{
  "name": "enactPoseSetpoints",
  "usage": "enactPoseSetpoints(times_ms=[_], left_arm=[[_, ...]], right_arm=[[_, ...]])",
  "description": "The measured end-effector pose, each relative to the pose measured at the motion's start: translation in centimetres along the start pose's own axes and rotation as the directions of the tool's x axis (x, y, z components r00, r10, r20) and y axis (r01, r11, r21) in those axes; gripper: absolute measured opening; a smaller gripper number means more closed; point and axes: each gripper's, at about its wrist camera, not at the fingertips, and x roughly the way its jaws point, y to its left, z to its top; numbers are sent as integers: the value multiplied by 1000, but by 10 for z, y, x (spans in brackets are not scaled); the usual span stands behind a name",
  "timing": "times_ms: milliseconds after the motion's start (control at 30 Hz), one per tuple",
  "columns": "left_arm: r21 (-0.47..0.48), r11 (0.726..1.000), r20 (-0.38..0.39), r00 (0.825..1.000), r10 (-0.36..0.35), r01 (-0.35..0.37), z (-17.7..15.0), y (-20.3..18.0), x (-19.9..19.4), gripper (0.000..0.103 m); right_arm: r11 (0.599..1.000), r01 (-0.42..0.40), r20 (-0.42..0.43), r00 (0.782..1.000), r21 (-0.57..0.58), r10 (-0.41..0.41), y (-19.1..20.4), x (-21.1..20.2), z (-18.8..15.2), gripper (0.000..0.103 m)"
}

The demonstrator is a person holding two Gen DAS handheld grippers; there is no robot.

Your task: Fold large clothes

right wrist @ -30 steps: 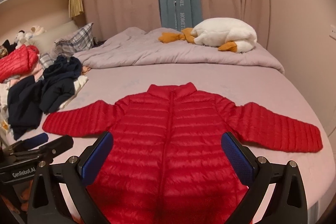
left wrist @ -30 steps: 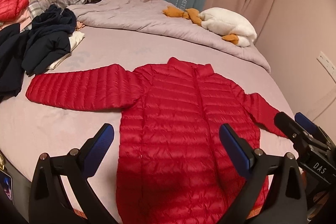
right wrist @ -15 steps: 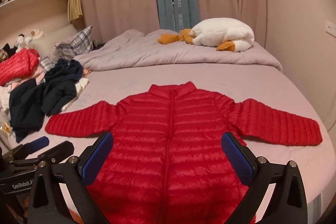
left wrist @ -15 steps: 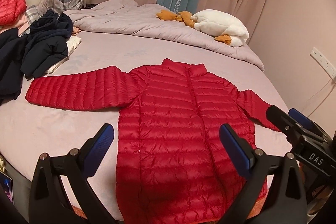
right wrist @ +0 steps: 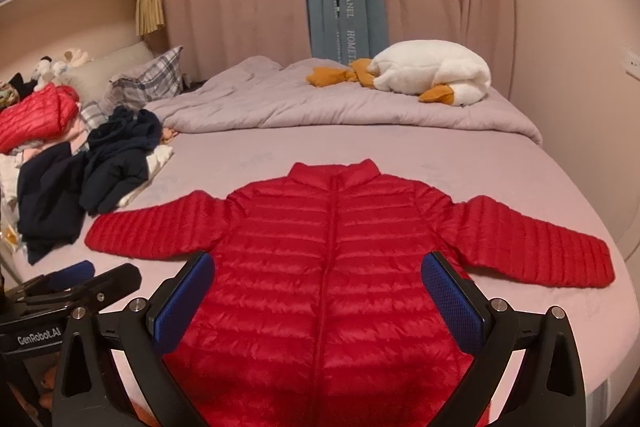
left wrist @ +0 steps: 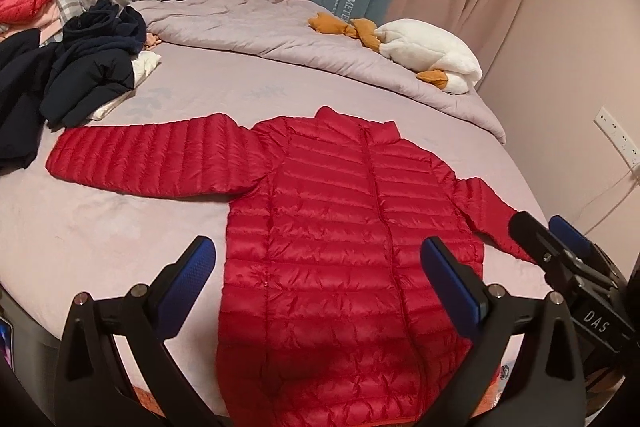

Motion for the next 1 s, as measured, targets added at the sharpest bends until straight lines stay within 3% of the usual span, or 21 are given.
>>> enactPoseSetpoints(times_ms=[400,1000], left_arm=[[0,999,9,999,-39,39,2,0,4,103],[-20,1000,-3,1000,-2,2,5,10,13,102]], right_arm=[[999,32,-21,999,4,-32,-3,6,2,103],[1000,23,-43,999,17,-22,-6,15,6,103]])
